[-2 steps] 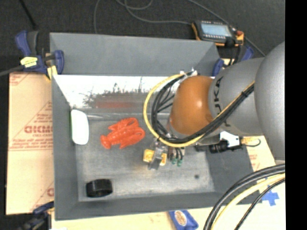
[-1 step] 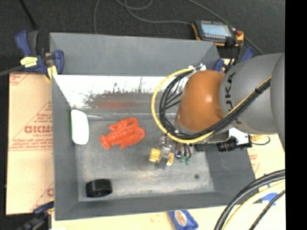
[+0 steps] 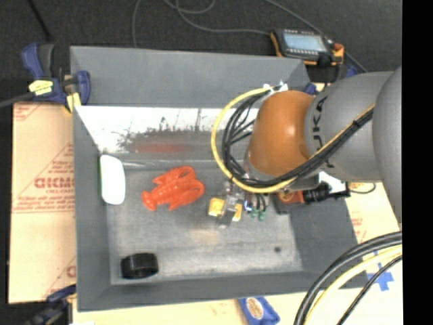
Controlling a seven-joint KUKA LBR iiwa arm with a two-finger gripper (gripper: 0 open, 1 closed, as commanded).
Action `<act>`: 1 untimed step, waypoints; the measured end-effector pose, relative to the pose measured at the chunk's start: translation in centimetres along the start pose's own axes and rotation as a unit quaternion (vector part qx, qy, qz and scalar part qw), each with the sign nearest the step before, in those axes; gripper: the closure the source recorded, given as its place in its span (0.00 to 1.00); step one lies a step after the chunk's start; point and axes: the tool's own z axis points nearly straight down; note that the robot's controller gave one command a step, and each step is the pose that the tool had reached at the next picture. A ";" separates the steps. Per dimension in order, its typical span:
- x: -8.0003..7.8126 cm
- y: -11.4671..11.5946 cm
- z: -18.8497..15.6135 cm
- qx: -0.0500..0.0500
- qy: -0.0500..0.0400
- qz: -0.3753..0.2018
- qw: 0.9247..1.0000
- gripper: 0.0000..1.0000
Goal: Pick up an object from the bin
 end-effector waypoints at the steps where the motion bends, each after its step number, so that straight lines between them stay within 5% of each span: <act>1: 0.8 -0.2 -0.6 0.005 0.016 0.002 1.000 1.00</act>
Offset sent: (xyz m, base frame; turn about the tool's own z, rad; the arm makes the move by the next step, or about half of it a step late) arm 0.0118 0.0143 -0.0722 -0.4413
